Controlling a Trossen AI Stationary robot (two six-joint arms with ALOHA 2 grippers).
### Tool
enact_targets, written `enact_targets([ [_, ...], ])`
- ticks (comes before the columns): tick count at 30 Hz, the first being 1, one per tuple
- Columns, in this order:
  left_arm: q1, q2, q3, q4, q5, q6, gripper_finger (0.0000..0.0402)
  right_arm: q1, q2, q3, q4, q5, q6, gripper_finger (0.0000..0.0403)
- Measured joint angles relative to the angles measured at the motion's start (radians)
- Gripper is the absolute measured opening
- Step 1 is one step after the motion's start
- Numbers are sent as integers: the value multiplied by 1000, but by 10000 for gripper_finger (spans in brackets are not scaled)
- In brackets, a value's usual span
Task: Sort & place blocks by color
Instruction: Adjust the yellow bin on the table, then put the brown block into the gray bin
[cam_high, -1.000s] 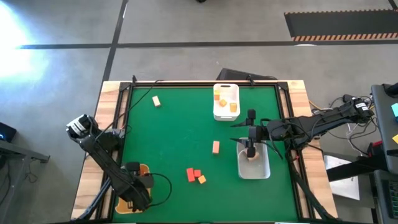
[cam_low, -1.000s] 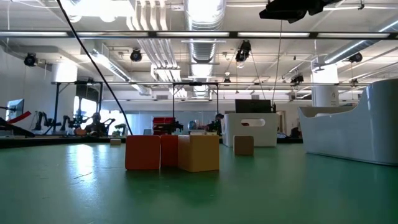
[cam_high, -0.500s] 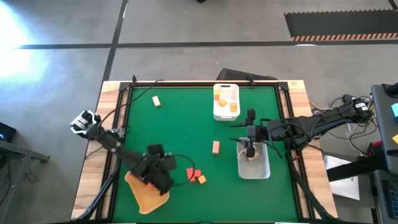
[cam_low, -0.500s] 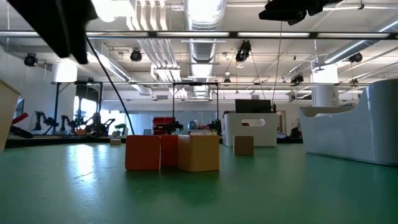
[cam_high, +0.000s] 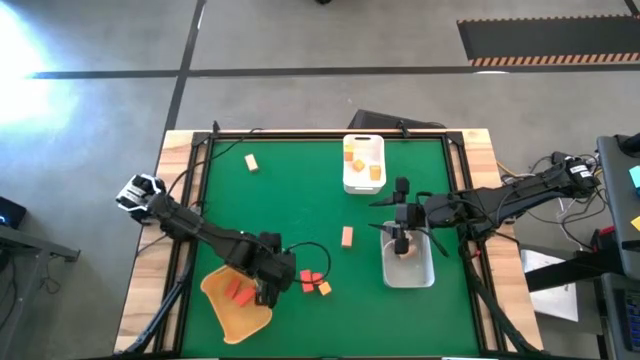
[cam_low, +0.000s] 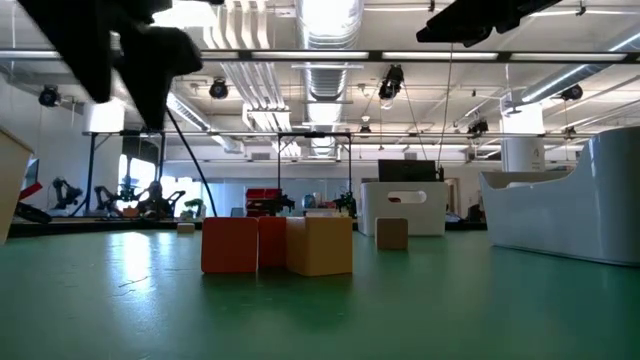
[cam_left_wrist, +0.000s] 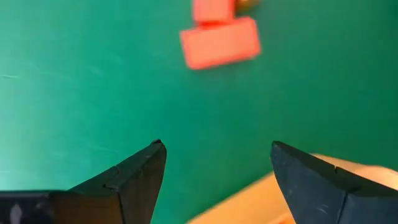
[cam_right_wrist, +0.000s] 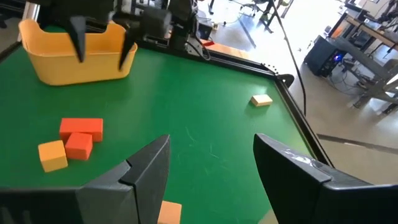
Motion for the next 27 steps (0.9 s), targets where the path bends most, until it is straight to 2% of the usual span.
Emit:
enact_targets([
  [4,-21,0,-81,68,153,-86,267,0,1,0,-6,0,1,219],
  [9,-75,0,-150,33,374,-253,237,0,4,0,-5,0,1,219],
  [12,-101,-1,-149,-19,431,-292,214,0,6,0,-4,0,1,219],
  [16,-108,-6,-144,-39,427,-269,188,0,7,0,-2,0,0,219],
  [20,-86,-12,-128,-39,361,-182,168,0,7,0,0,0,0,219],
  [23,-62,-27,-112,-38,265,-85,158,0,7,0,4,0,0,219],
  [27,-1,-71,-106,-40,78,44,148,0,7,0,4,0,-3,219],
])
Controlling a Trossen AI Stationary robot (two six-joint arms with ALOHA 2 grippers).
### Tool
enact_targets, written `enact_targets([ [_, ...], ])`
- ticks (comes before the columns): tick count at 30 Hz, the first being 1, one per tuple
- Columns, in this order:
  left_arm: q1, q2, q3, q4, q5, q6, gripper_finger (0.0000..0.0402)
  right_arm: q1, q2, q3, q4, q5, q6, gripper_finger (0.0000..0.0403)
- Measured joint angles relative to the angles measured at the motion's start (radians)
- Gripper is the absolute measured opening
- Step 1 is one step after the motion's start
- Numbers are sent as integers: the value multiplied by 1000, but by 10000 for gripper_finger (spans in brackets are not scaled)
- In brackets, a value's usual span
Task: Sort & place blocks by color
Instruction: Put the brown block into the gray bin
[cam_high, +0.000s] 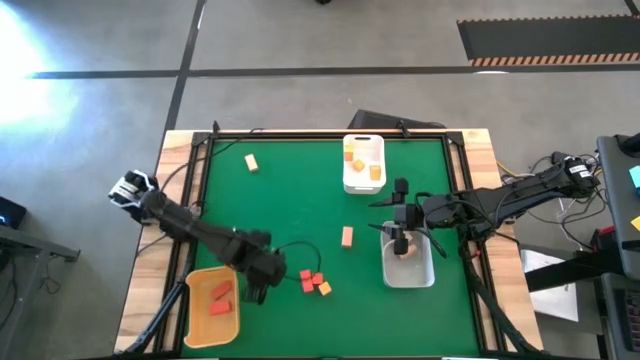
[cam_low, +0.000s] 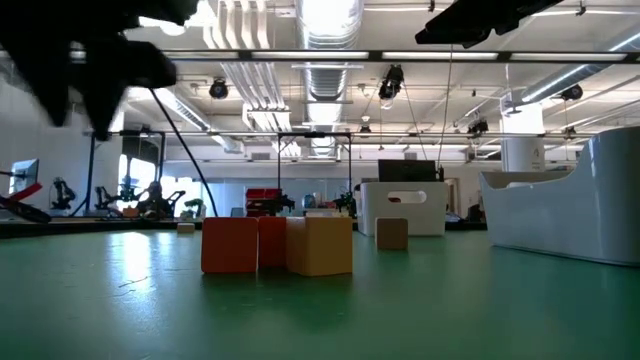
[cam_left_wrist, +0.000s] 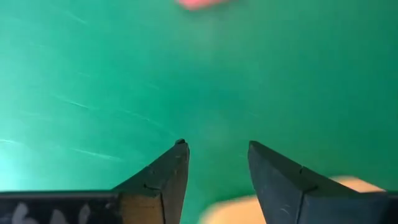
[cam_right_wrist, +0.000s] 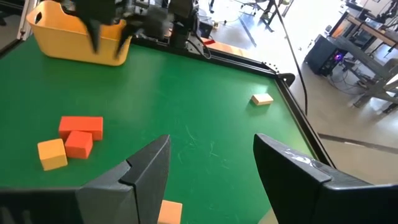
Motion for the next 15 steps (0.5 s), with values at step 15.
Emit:
enact_targets([
  [15,766,-42,-35,49,-204,221,119,0,0,0,-3,0,-6,219],
])
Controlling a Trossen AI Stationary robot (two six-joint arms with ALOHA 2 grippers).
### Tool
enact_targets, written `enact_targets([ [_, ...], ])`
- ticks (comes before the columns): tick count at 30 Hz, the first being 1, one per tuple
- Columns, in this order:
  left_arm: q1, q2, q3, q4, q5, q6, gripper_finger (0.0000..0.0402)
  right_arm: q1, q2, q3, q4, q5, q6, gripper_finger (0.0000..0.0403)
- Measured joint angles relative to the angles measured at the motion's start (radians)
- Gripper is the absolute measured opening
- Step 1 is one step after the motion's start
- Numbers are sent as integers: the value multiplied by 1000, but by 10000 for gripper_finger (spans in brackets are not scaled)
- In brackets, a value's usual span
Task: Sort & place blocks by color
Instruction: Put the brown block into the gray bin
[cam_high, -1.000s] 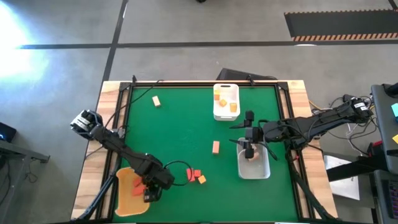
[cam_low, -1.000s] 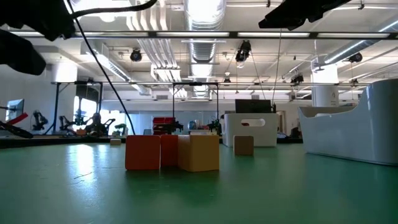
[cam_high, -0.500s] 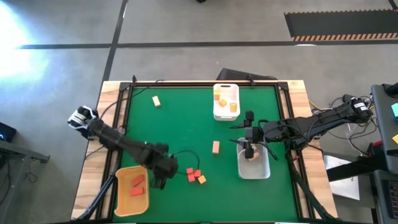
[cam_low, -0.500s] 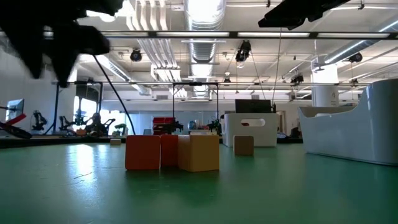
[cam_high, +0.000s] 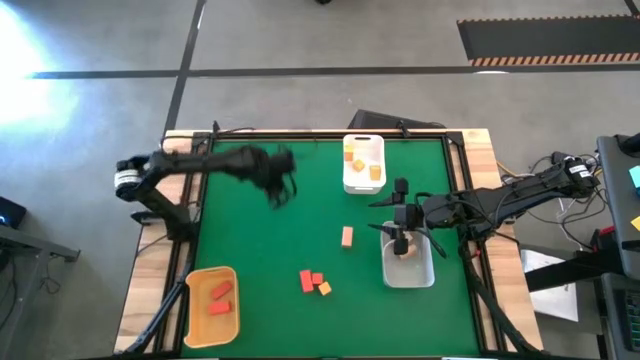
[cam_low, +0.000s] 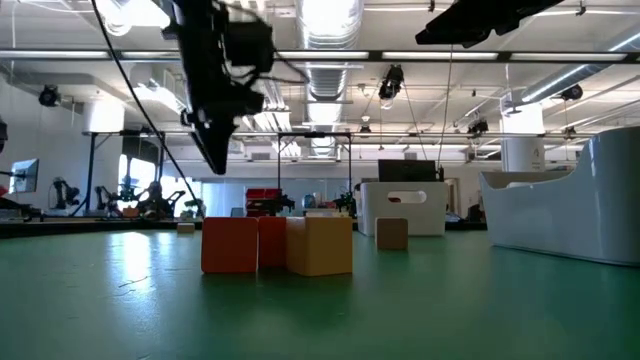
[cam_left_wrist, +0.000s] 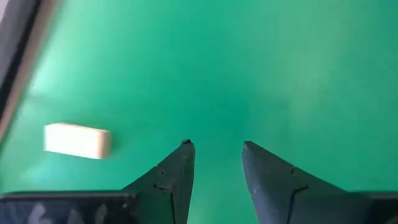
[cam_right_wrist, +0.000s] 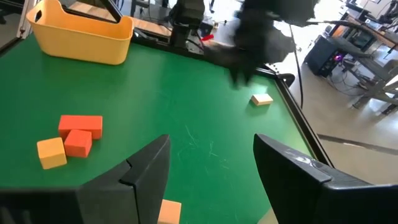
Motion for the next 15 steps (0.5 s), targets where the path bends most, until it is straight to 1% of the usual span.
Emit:
enact_targets([
  [3,195,14,0,52,0,-2,113,0,0,0,-5,0,0,219],
  [6,373,39,0,101,2,-66,111,0,0,0,-6,0,0,219],
  [8,463,54,0,112,16,-106,111,0,0,0,-13,0,1,219],
  [11,543,72,0,108,47,-126,111,0,-1,0,-43,0,9,219],
  [15,578,90,0,119,51,-134,122,0,-1,0,-65,0,20,219],
])
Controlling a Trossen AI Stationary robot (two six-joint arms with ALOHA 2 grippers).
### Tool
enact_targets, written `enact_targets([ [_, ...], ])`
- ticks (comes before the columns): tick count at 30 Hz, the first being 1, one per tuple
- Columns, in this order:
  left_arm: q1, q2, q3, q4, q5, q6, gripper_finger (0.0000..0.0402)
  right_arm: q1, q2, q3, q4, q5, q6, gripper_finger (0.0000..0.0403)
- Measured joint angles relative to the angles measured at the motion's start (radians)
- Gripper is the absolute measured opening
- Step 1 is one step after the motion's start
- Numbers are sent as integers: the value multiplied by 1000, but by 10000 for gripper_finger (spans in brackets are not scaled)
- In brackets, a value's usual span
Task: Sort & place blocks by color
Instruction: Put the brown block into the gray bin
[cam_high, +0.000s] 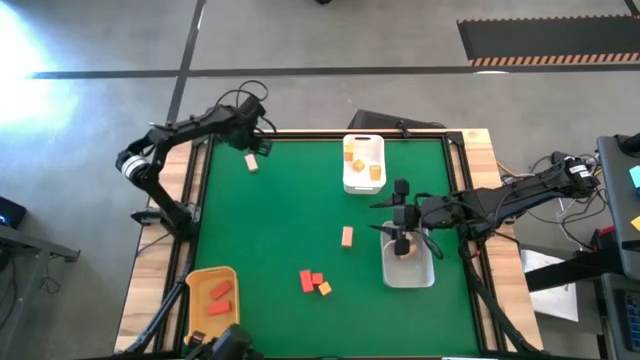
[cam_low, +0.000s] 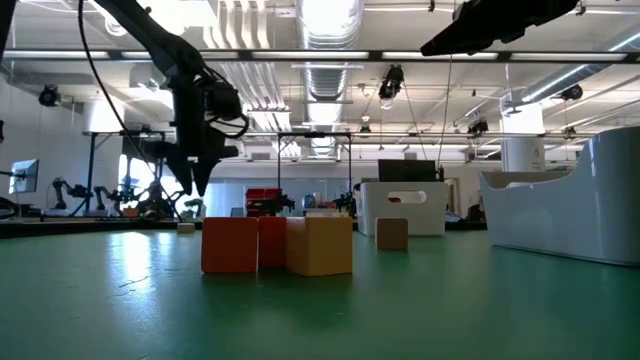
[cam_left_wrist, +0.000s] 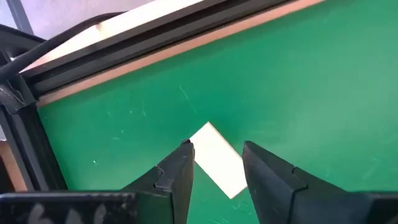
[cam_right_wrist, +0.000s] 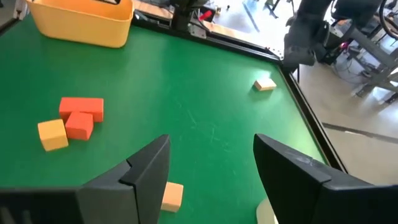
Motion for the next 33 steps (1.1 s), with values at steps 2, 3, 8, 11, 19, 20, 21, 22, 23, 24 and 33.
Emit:
enact_targets([
  [2,5,8,0,0,0,-7,135,0,0,0,-11,0,0,219],
  [3,5,12,0,0,0,-21,143,0,0,0,-15,0,0,219],
  [8,4,27,0,-7,0,-65,192,0,0,0,-17,0,0,219],
  [11,4,44,-9,-7,0,-101,216,0,0,0,-18,0,0,219],
  [19,4,60,-108,11,0,-131,233,0,0,0,-35,0,0,219],
  [20,4,60,-123,25,0,-132,233,0,0,0,-34,0,0,219],
  [21,4,59,-134,39,2,-135,233,0,-1,0,-33,0,0,219],
  [22,4,55,-145,52,1,-133,233,0,-1,0,-33,0,0,219],
  [23,4,55,-149,55,2,-134,233,0,-1,0,-33,0,0,219],
  [24,4,54,-153,58,1,-133,233,0,-1,0,-33,0,0,219],
  [33,-6,31,-158,123,8,-128,233,0,-1,0,-28,0,0,219],
])
